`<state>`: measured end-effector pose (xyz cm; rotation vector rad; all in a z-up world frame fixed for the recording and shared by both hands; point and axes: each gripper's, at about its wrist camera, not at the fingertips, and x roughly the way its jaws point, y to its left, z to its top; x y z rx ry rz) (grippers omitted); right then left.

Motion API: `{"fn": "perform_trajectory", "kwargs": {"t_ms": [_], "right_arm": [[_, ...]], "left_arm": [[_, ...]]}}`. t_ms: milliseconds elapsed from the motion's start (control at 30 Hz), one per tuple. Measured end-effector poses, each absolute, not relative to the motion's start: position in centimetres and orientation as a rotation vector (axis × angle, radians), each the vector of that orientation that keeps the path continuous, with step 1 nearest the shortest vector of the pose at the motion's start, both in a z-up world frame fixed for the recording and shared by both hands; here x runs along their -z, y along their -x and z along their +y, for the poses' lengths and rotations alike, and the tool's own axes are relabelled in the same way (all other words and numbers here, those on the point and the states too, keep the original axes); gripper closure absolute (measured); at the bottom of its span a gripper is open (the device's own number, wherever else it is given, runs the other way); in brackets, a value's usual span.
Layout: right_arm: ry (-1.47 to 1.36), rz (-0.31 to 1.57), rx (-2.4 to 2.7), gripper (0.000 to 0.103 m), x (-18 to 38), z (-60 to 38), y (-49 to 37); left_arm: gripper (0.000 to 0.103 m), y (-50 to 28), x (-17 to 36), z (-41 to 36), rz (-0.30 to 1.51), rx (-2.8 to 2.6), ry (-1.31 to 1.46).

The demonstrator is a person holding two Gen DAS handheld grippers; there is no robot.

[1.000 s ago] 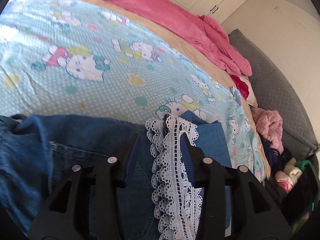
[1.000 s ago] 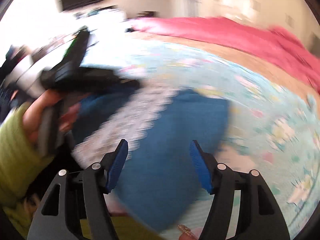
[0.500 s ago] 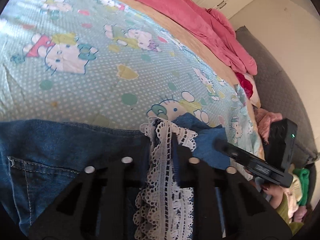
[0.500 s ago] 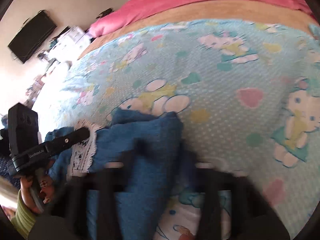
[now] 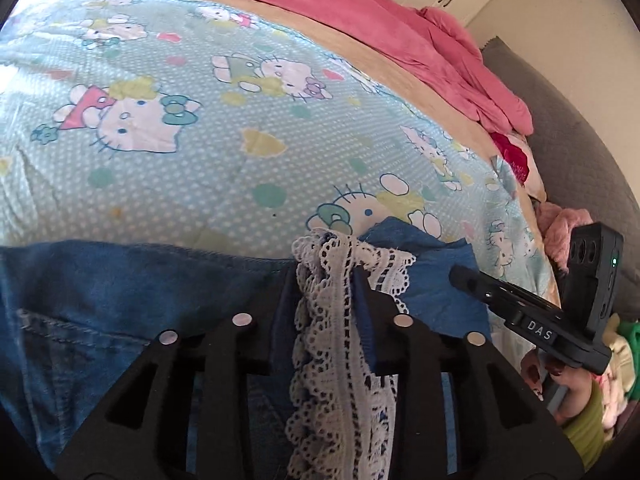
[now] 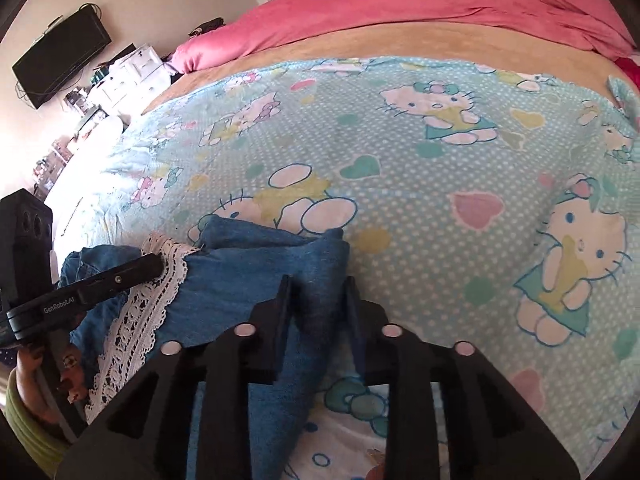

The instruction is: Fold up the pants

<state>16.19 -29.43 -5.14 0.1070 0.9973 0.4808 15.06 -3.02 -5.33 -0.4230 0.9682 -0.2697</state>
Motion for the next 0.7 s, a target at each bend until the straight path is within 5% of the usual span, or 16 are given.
{"fn": "perform_trajectory", "kwargs": {"t_ms": [100, 333, 700], "right_arm": [[-0.120, 0.955, -0.459, 0.051, 4.0, -30.6, -14.9], [-0.159, 0.912, -0.488, 0.041, 2.3, -32.7, -10.7], [-0.083, 0.960, -0.557, 0.037, 2.3, -33.1, -3.9]], "left_arm": [[0.062, -14.0, 4.2, -2.2, 0.943, 0.250, 0.418], [0.040, -10.8, 2.0, -0.4, 0.901, 0.198, 0.382], [0.031, -4.9, 1.4, 0.7, 0.921, 0.236, 0.369]]}}
